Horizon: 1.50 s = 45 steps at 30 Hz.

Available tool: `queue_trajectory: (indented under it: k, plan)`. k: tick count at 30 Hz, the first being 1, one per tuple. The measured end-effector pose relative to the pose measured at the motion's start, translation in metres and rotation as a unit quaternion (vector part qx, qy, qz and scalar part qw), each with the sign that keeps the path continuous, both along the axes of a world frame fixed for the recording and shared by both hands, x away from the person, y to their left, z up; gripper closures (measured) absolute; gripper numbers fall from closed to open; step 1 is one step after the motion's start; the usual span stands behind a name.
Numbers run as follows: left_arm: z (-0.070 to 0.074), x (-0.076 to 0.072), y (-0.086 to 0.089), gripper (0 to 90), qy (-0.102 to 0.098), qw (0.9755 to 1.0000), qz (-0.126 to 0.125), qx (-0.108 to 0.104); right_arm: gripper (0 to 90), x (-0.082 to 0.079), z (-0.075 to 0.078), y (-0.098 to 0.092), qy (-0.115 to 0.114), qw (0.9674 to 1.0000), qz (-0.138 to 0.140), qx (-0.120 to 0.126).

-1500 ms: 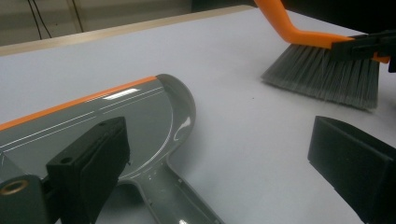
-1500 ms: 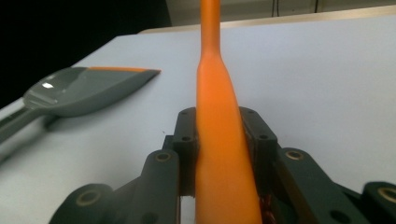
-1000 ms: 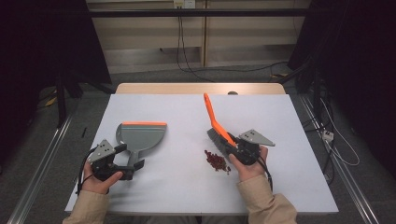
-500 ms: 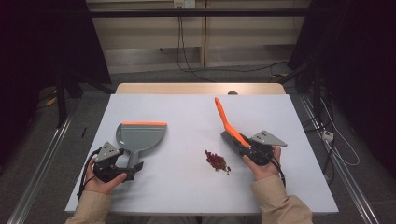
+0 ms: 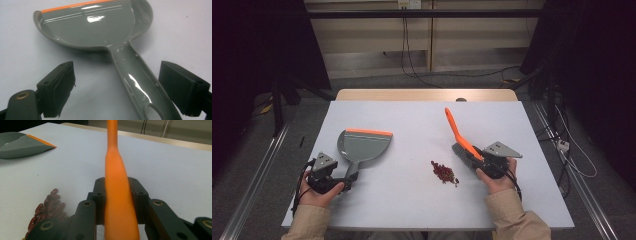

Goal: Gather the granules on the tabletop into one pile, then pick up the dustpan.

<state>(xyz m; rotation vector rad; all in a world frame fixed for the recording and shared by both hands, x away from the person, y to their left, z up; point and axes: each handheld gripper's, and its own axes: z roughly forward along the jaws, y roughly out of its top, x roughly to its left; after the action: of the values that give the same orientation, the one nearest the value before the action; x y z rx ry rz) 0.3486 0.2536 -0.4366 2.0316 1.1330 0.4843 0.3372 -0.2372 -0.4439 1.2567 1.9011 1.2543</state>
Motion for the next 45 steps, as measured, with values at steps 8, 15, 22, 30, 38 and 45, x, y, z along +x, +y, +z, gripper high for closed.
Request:
queue_trajectory:
  k: [8,15,22,30,38,45]
  plan:
    - [0.005,0.012,-0.007,28.6,0.024,0.9997,0.010,0.000,70.7,0.003,0.003,-0.002,0.016,0.9998,0.008,-0.006]
    - [0.003,0.023,-0.010,36.6,0.056,0.9984,0.007,-0.001,70.5,0.006,0.009,-0.003,0.046,0.9985,0.021,-0.020]
    - [-0.001,0.032,-0.010,59.9,0.077,0.9969,-0.009,0.013,70.0,0.012,0.015,-0.003,0.078,0.9952,0.041,-0.042]
    - [0.000,0.035,-0.006,62.9,0.074,0.9968,-0.027,0.017,66.7,0.015,0.016,-0.002,0.091,0.9932,0.051,-0.050]
    - [0.002,0.031,-0.004,63.1,0.072,0.9958,-0.056,0.012,63.6,0.018,0.018,-0.002,0.092,0.9935,0.050,-0.047]
    - [0.003,0.021,-0.010,63.0,0.073,0.9914,-0.109,0.004,63.6,0.025,0.025,0.001,0.093,0.9932,0.050,-0.050]
